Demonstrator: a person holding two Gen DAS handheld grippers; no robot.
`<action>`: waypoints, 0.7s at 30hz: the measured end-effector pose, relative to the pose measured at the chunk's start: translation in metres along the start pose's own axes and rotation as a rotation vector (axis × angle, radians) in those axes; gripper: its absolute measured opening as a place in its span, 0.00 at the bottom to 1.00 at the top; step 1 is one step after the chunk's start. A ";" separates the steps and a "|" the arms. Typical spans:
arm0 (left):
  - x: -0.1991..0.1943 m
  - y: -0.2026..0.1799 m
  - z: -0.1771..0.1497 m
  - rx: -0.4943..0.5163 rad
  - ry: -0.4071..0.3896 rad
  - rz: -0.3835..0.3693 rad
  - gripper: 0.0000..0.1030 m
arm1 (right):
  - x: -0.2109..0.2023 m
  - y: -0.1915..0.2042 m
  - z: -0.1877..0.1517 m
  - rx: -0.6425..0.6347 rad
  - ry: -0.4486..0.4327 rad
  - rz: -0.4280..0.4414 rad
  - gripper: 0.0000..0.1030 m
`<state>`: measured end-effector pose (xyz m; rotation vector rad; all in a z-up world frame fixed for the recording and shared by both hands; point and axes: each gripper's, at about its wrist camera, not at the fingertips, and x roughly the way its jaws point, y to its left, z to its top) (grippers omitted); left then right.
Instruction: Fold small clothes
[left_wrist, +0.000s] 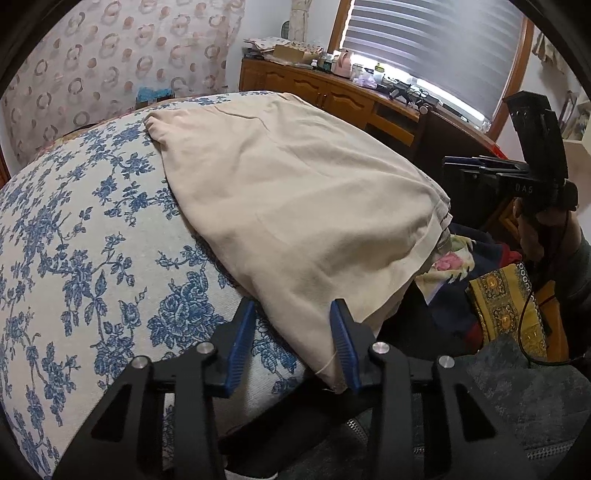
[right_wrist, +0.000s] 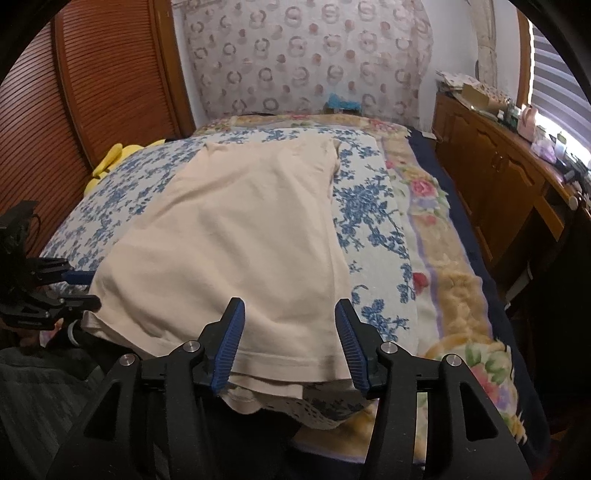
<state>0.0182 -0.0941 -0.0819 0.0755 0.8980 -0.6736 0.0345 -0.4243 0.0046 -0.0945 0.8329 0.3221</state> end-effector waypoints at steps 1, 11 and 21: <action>0.000 0.000 0.000 0.000 0.001 -0.002 0.37 | 0.000 0.002 0.001 -0.006 -0.001 0.002 0.50; -0.023 -0.005 0.033 -0.002 -0.085 -0.115 0.00 | 0.002 0.024 0.002 -0.054 -0.011 0.074 0.56; -0.026 0.015 0.123 -0.038 -0.191 -0.139 0.00 | 0.005 0.056 -0.002 -0.177 -0.014 0.151 0.64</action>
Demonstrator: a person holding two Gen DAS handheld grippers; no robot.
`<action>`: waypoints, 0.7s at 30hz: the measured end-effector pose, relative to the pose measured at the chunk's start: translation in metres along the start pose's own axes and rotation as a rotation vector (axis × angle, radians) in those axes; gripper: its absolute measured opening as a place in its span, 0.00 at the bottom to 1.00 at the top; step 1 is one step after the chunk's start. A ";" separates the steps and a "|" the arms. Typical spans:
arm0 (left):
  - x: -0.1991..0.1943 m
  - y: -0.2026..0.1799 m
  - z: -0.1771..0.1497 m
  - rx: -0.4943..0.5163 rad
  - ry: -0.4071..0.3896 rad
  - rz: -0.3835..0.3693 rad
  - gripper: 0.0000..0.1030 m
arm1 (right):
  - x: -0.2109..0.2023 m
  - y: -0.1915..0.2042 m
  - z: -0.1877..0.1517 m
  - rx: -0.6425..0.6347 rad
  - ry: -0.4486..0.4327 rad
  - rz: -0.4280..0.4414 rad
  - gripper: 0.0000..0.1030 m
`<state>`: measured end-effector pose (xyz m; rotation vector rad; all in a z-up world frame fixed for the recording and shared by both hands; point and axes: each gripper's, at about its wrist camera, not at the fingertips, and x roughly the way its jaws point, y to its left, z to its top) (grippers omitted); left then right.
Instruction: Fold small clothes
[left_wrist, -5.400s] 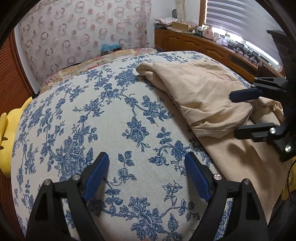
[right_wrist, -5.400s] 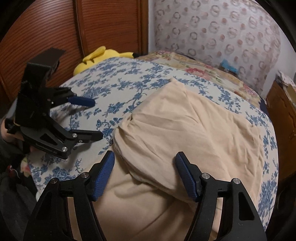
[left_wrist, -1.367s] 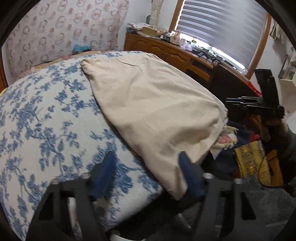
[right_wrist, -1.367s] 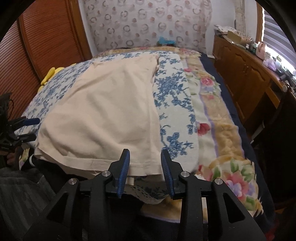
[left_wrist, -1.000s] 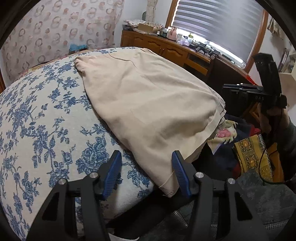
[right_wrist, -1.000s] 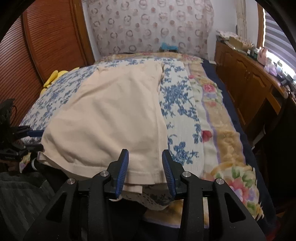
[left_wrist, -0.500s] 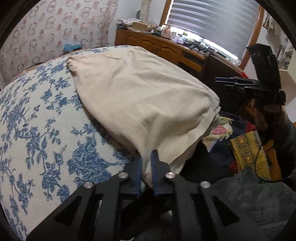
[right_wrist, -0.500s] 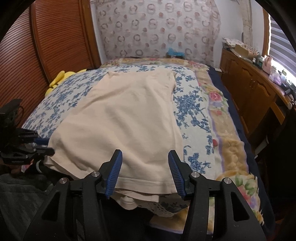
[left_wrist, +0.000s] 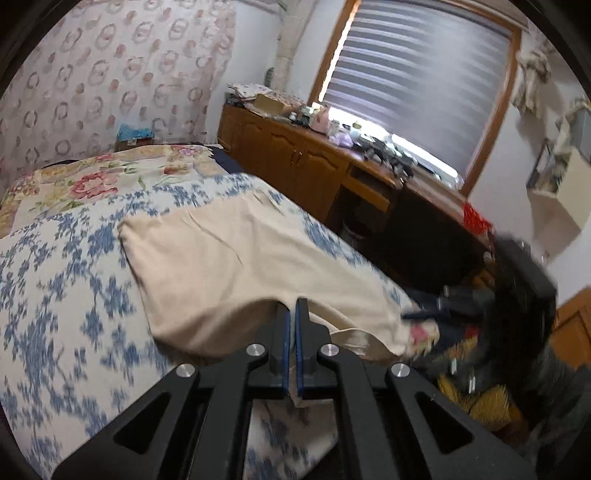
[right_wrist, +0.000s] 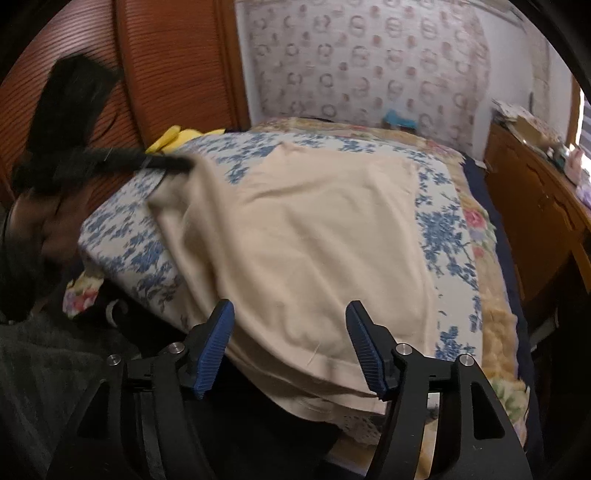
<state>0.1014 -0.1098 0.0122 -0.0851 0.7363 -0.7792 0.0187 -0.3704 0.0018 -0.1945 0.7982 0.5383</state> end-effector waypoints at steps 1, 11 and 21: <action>0.006 0.004 0.010 -0.012 -0.003 -0.009 0.00 | 0.003 0.000 -0.001 -0.008 0.006 0.000 0.64; 0.022 0.015 0.025 -0.035 -0.010 0.018 0.00 | 0.024 0.001 -0.011 -0.041 0.055 -0.014 0.65; 0.019 0.032 0.028 -0.064 -0.028 0.037 0.00 | 0.035 -0.008 -0.027 -0.064 0.117 -0.082 0.64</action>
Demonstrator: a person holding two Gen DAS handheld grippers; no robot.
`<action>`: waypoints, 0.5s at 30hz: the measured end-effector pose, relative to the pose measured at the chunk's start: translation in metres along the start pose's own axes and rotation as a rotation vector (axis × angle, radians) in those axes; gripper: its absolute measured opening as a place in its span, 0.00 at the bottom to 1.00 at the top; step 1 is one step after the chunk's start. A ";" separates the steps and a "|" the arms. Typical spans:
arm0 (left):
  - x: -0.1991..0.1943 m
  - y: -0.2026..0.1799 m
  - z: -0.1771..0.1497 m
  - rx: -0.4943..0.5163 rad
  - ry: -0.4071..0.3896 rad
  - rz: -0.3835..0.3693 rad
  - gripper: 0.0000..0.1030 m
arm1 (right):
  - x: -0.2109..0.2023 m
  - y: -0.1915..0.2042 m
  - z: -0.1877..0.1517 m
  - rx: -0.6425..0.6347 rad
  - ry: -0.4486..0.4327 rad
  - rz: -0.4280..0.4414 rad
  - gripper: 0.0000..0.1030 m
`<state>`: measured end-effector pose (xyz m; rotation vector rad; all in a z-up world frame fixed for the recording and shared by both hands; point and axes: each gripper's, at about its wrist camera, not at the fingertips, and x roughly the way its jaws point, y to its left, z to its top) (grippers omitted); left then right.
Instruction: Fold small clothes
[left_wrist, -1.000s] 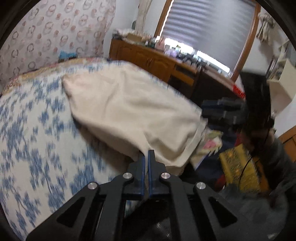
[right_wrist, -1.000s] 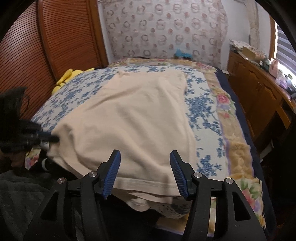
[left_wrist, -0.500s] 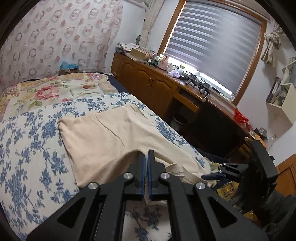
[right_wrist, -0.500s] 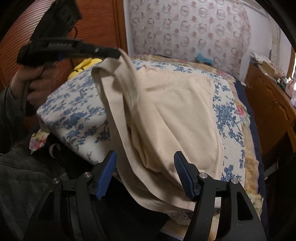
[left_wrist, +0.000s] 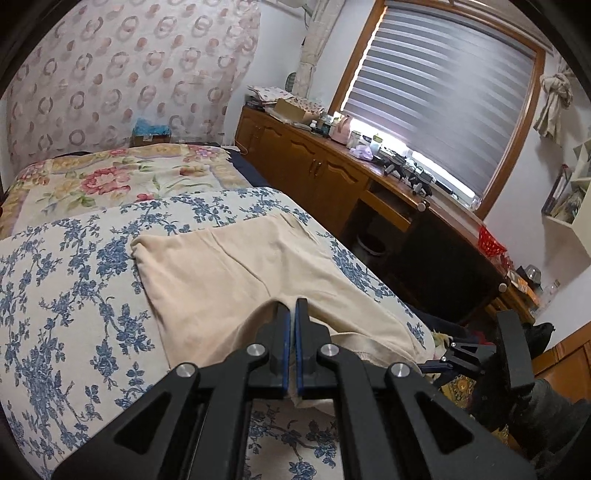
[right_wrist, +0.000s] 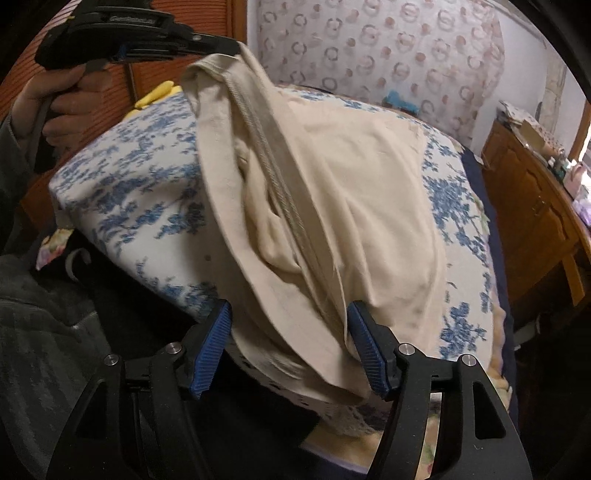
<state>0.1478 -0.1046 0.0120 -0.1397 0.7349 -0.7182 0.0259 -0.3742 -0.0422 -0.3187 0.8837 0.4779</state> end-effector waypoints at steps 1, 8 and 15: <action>-0.002 0.002 0.001 -0.004 -0.005 -0.002 0.00 | 0.001 -0.003 0.000 -0.004 0.003 -0.001 0.56; -0.005 0.023 0.012 -0.027 -0.033 -0.017 0.00 | 0.004 -0.020 0.018 -0.061 0.009 0.018 0.02; -0.006 0.060 0.035 -0.074 -0.067 0.016 0.00 | -0.015 -0.067 0.098 -0.087 -0.118 -0.038 0.02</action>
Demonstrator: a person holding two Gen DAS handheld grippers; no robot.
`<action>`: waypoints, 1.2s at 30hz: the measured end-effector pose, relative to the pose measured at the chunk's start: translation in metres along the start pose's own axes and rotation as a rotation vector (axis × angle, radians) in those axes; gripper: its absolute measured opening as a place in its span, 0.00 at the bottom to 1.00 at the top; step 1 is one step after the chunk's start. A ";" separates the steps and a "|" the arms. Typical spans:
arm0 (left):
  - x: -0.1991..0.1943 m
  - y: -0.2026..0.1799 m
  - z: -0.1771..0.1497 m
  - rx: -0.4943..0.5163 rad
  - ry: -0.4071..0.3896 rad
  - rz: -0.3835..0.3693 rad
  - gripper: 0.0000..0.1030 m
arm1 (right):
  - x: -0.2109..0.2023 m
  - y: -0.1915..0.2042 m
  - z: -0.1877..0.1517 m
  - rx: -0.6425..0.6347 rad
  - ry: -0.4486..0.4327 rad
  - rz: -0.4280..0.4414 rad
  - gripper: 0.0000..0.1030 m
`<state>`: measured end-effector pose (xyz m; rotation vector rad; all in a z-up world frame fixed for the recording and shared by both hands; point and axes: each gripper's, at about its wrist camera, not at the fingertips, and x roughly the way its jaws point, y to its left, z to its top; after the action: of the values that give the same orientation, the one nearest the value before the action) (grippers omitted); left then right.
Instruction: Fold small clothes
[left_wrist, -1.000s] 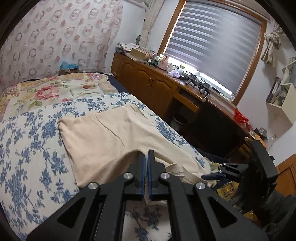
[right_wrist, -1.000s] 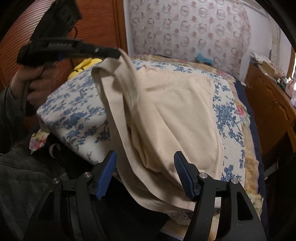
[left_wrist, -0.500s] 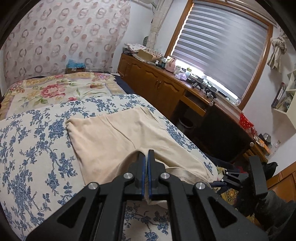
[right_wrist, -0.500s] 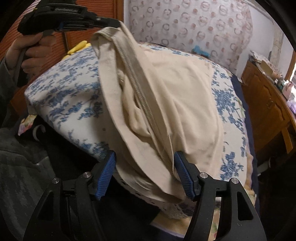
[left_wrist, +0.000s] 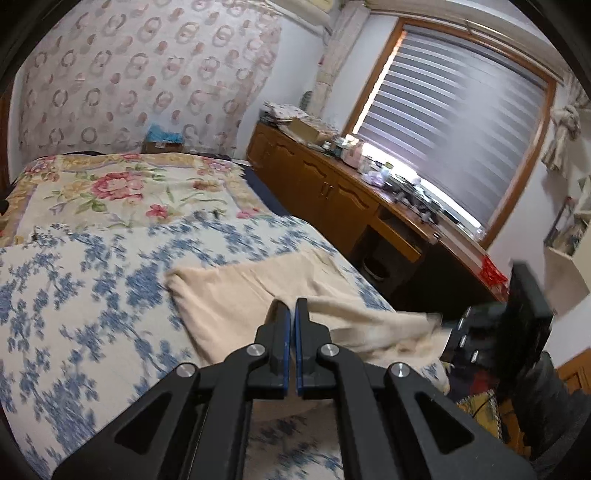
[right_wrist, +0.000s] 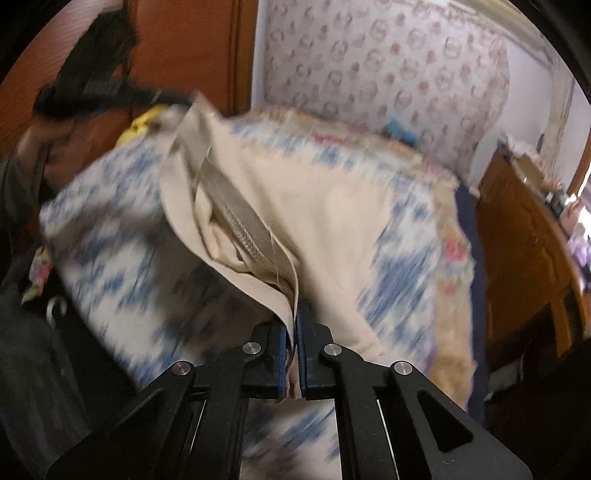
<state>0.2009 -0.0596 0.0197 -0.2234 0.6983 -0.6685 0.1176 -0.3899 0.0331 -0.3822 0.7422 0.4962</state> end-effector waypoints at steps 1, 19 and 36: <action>0.002 0.006 0.004 -0.007 -0.001 0.014 0.00 | 0.004 -0.010 0.015 -0.002 -0.018 -0.008 0.02; 0.055 0.073 0.015 -0.023 0.113 0.167 0.53 | 0.155 -0.119 0.123 0.171 0.008 -0.134 0.40; 0.109 0.124 0.033 -0.114 0.101 0.332 0.53 | 0.175 -0.109 0.073 0.350 0.167 0.068 0.69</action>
<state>0.3453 -0.0346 -0.0625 -0.1734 0.8487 -0.3248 0.3282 -0.3922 -0.0266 -0.0716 0.9881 0.3914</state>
